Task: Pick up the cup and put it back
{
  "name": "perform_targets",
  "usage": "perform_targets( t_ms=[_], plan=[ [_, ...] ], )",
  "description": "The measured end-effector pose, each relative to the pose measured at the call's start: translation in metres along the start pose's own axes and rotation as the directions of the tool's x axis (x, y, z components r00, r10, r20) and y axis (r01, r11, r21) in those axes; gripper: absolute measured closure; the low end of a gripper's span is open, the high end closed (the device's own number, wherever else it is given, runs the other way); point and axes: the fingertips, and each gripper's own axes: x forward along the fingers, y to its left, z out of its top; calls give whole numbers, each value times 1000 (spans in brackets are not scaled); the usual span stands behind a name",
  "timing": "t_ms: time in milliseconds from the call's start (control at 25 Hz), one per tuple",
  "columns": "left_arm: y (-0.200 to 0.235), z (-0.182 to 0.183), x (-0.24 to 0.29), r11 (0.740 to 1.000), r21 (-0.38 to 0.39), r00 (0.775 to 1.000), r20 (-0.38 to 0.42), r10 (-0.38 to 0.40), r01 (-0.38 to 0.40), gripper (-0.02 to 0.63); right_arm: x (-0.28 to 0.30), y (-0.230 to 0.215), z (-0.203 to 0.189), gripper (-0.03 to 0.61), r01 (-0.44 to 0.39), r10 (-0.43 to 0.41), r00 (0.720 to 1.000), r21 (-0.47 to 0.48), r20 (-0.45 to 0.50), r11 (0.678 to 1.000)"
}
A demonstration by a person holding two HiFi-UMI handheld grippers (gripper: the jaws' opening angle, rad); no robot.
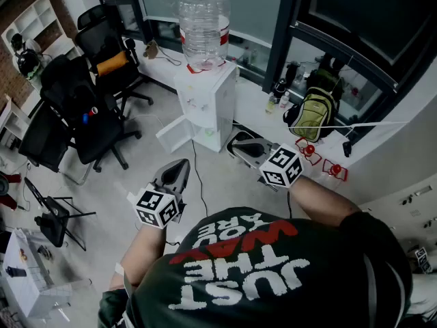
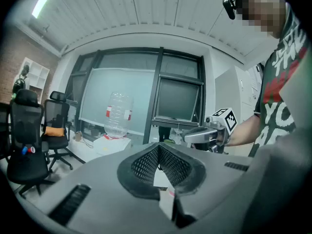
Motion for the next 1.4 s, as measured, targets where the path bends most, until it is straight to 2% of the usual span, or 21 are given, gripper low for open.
perform_targets(
  t_ms=[560,1080,1400],
  plan=[
    [-4,-2,22,1000,-8,1000,12,10,-10,614,-4,-17,-1,546,-15,15,1000,-6,7,1000],
    [-27,0,54,999,-5,999,23,40,-39,614,-28,-35,2,545,-63,65,997,-30,45,998],
    [-43,-6,72,997,-16,997,21,78,-77,614,-42,-56,-10,545,-98,99,994,-17,50,995]
  ],
)
